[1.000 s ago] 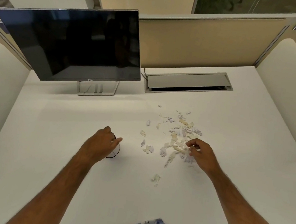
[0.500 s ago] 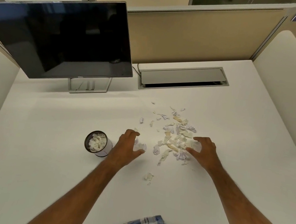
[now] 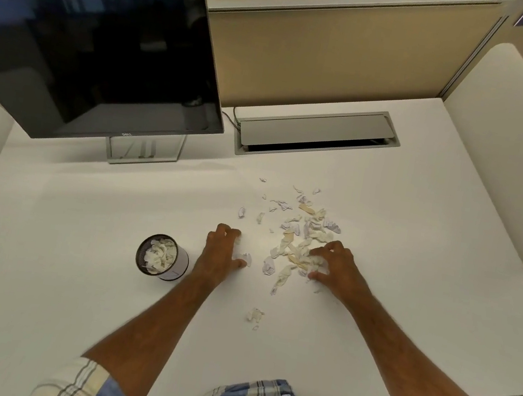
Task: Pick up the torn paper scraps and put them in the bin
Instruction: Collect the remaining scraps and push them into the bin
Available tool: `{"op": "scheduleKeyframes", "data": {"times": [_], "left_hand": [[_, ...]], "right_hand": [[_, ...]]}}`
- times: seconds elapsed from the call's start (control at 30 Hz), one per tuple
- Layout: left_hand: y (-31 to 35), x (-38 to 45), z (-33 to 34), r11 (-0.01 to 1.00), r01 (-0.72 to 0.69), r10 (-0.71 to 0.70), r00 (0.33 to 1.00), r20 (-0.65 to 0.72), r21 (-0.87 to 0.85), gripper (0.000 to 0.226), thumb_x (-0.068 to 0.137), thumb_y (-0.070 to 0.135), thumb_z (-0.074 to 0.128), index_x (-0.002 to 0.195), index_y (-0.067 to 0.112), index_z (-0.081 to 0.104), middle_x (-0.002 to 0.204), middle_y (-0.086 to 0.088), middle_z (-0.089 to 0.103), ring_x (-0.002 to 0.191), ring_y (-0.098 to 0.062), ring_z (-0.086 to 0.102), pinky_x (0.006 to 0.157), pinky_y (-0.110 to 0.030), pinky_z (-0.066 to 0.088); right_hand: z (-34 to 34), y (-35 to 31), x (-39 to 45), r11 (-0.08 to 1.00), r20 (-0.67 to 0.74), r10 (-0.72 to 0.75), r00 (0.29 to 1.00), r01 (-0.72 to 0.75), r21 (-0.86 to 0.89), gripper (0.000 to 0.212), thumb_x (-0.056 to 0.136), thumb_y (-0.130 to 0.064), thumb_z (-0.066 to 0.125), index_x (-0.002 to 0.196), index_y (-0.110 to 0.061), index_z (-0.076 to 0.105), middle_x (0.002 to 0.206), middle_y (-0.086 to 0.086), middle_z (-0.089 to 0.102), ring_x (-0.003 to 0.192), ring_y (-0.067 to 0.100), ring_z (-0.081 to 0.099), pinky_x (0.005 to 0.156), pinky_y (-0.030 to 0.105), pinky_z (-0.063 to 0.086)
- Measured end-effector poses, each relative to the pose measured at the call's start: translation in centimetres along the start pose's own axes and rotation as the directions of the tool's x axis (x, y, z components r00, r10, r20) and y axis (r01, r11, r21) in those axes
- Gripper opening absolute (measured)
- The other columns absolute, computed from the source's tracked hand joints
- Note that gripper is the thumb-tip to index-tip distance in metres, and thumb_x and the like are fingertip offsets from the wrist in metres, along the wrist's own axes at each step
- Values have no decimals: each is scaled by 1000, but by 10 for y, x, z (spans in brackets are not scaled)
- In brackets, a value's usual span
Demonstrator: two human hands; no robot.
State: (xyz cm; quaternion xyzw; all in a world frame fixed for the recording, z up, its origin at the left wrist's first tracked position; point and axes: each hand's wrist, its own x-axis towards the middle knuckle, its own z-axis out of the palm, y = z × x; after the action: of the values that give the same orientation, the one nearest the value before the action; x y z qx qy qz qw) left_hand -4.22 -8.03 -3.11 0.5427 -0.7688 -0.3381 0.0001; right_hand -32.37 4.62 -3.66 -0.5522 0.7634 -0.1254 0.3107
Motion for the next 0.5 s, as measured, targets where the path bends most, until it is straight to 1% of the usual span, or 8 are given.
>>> {"op": "scheduleKeyframes", "data": {"times": [0.07, 0.13, 0.27, 0.33, 0.4, 0.5], "left_hand": [[-1, -1, 3, 998, -19, 19, 1000, -13, -61, 56, 80, 24, 83, 129, 20, 56, 128, 4, 44, 116, -20, 42, 93, -35, 48], [-1, 0, 6, 995, -44, 43, 999, -13, -86, 45, 83, 20, 80, 123, 19, 60, 123, 5, 47, 112, -17, 43, 90, -30, 45], [-2, 3, 12, 992, -85, 81, 996, -49, -89, 23, 84, 15, 77, 103, 18, 65, 106, 5, 54, 99, -18, 55, 83, -32, 48], [-1, 2, 15, 993, -67, 62, 997, -51, -96, 12, 87, 14, 73, 96, 18, 66, 100, 5, 56, 93, -15, 57, 80, -32, 48], [2, 1, 16, 994, -50, 45, 997, -56, -96, 6, 89, 15, 71, 89, 18, 66, 96, 5, 57, 88, -13, 58, 77, -32, 49], [5, -1, 17, 996, -30, 25, 998, -56, -87, 7, 91, 16, 70, 86, 15, 67, 93, 3, 58, 86, -14, 59, 76, -32, 49]], "right_hand": [[2, 0, 0, 999, -3, -37, 999, 37, -2, 42, 82, -27, 82, 122, -29, 68, 123, 2, 51, 115, 26, 48, 96, 32, 43], [3, -2, -2, 998, -5, -65, 998, 65, 2, 33, 86, -23, 79, 118, -25, 70, 120, 1, 54, 112, 23, 50, 95, 35, 47], [6, -5, -3, 989, -19, -142, 990, 142, -35, 22, 88, -17, 75, 110, -19, 73, 112, 2, 59, 102, 24, 59, 86, 35, 51], [8, -4, -1, 982, -33, -186, 982, 185, -44, 19, 86, -12, 76, 105, -13, 75, 107, 7, 63, 97, 30, 64, 82, 40, 55], [11, -3, -1, 976, -53, -216, 975, 214, -46, 16, 84, -7, 77, 100, -9, 75, 102, 11, 65, 92, 33, 66, 78, 44, 56], [11, -3, -3, 981, -94, -193, 977, 195, 14, 18, 83, -1, 74, 97, -12, 74, 98, 7, 67, 91, 28, 67, 78, 43, 55]]}}
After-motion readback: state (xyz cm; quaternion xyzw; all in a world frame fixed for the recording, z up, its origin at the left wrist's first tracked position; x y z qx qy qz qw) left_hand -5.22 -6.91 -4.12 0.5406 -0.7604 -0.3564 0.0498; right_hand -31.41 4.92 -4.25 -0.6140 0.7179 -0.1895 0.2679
